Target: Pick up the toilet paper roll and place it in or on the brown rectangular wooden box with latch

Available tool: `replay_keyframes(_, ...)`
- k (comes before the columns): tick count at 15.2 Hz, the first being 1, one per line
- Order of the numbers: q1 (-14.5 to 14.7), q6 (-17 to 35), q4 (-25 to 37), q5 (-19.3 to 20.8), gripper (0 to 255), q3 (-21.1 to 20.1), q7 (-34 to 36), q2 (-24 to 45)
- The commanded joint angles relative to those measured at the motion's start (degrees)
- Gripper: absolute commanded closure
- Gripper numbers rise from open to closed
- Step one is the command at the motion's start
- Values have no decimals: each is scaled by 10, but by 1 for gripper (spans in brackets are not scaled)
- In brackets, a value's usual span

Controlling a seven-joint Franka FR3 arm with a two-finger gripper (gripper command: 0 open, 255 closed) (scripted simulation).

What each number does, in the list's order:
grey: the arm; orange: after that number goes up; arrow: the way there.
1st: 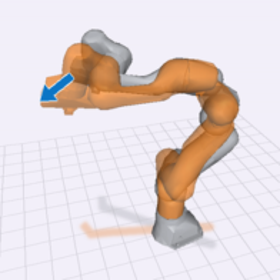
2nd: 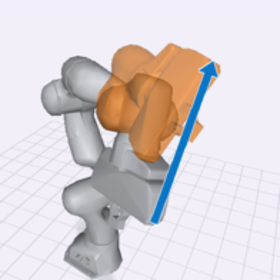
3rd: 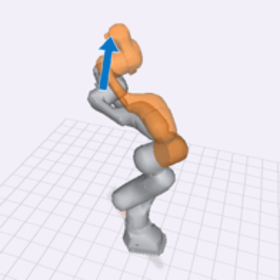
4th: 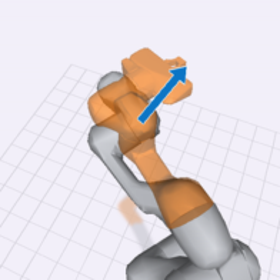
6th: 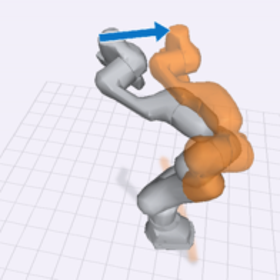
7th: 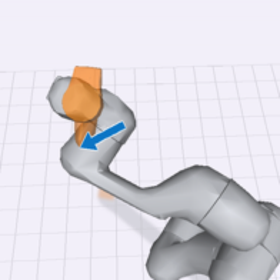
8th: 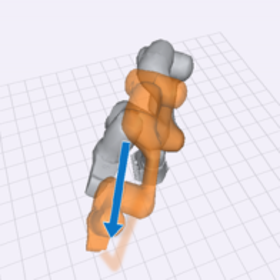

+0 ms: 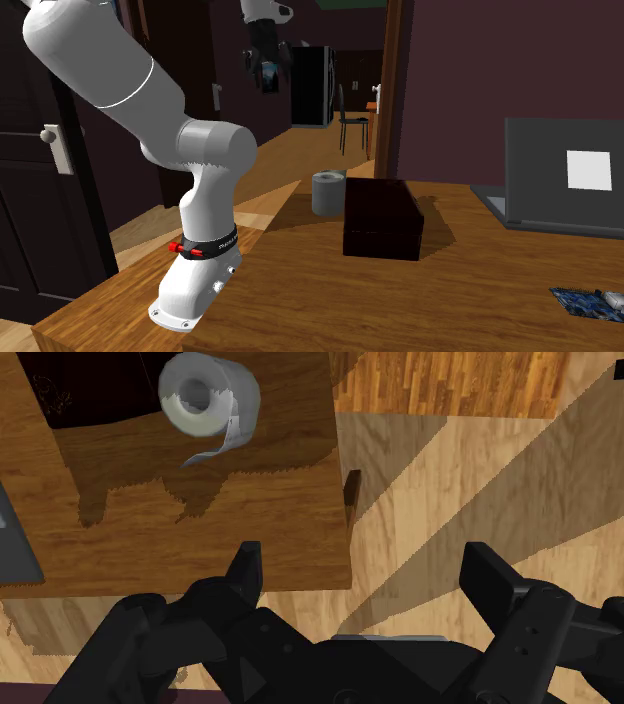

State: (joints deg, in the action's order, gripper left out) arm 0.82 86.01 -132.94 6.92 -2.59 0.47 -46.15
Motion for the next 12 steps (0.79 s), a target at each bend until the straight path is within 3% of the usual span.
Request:
replay_keyframes(1,0,0,0,0,0,0,0,0)
replay_keyframes(12,-14,137,-189,82,0,160,-180,-76)
